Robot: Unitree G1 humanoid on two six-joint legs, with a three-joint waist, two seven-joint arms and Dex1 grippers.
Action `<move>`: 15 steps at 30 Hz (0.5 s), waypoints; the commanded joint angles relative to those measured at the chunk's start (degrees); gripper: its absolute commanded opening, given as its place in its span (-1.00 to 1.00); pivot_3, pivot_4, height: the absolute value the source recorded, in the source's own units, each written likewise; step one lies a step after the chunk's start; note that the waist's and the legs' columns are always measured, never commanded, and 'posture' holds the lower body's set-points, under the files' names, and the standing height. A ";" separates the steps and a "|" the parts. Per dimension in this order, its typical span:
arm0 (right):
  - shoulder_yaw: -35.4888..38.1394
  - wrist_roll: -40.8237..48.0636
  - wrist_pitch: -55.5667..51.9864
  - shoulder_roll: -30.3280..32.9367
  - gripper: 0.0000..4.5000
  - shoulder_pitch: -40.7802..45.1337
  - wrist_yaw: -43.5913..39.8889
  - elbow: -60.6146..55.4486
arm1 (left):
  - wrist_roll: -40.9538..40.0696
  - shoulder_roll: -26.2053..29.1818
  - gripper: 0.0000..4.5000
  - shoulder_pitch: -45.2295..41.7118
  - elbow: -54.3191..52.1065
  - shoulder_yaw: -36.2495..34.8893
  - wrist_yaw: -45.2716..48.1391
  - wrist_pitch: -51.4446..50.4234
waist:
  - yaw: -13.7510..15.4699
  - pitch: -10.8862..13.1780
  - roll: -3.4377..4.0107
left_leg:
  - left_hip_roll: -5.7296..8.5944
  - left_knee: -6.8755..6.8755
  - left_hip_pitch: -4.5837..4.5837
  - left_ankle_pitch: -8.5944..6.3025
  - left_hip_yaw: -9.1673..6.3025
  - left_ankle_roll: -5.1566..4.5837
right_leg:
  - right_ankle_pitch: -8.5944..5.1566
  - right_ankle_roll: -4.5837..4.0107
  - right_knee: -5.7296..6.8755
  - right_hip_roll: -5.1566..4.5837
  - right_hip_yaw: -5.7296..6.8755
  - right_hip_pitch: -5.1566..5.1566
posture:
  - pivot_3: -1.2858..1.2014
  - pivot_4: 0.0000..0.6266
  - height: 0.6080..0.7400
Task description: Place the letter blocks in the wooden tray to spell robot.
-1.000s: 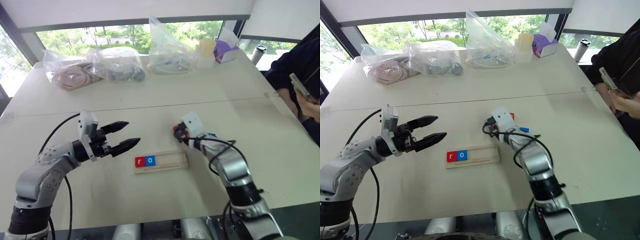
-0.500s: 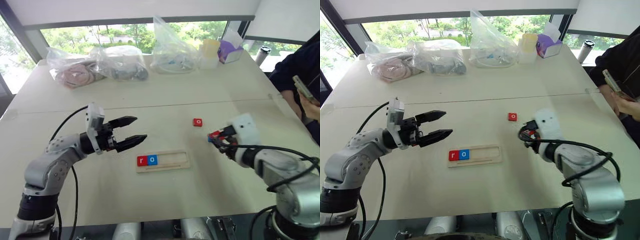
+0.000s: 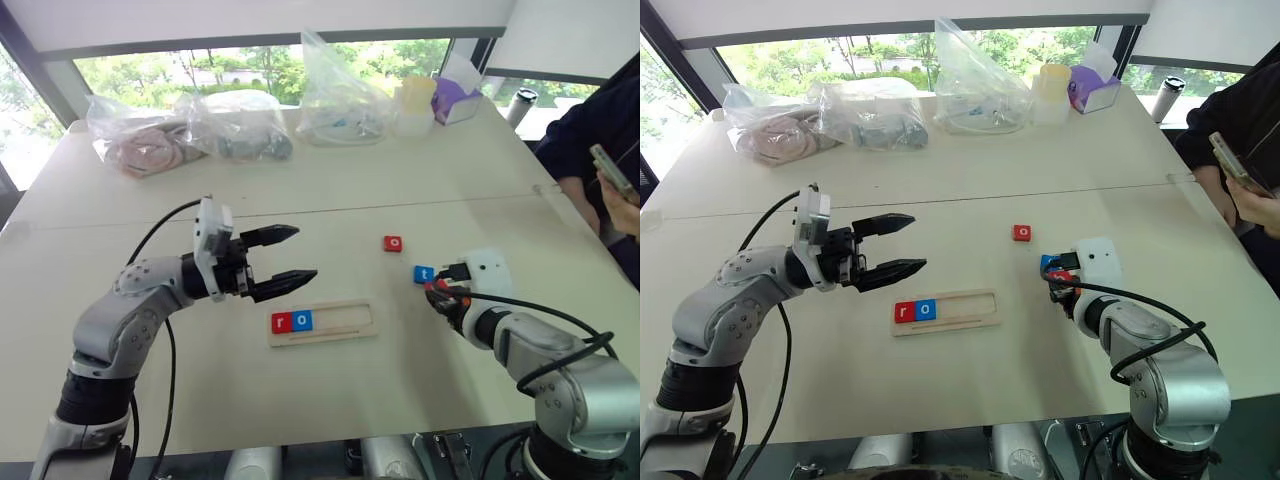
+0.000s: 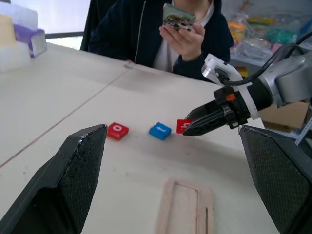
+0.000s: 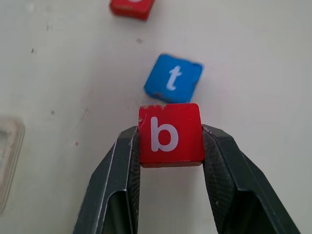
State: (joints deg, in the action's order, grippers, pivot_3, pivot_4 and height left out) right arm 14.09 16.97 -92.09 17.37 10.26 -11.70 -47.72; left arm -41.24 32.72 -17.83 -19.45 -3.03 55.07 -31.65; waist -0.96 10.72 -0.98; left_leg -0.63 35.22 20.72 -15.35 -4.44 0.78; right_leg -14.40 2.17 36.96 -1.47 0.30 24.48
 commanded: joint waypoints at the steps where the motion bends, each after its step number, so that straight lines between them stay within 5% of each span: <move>1: 0.80 2.91 -0.41 -0.22 -0.48 0.15 1.35 -0.36 | 0.04 1.85 1.00 1.27 -2.71 -1.23 0.81 0.95 | 0.01 0.00 0.01 | 0.00 0.00 0.00 0.00 0.00 0.00 | 0.00 0.00 0.00 -0.01 0.00 0.00 | 0.03 -0.52 1.00; 12: 4.02 16.04 -0.41 0.89 -0.48 -3.37 7.25 -0.47 | 0.01 2.76 1.00 2.75 -3.46 -1.56 -0.30 1.06 | 0.01 0.03 0.00 | 0.01 0.04 0.04 0.00 0.01 0.00 | -0.03 -0.05 -0.03 -0.01 0.00 0.00 | 0.03 -0.52 1.00; 15: 4.78 21.43 -0.41 2.60 0.20 -4.73 9.09 -0.56 | 0.24 2.82 1.00 2.50 -2.51 -1.53 0.08 1.36 | 0.00 0.04 0.00 | 0.01 0.03 0.06 0.00 0.01 0.00 | -0.05 -0.08 -0.07 -0.01 0.00 0.00 | 0.03 -0.52 1.00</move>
State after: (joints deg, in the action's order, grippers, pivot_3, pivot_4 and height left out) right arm 17.62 35.07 -92.09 19.25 5.84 -3.70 -47.03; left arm -40.96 34.99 -15.09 -20.99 -3.20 54.81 -31.61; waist -0.95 10.75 -0.97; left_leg -0.62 35.26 20.78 -15.35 -4.43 0.78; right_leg -14.49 2.03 36.88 -1.49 0.30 24.48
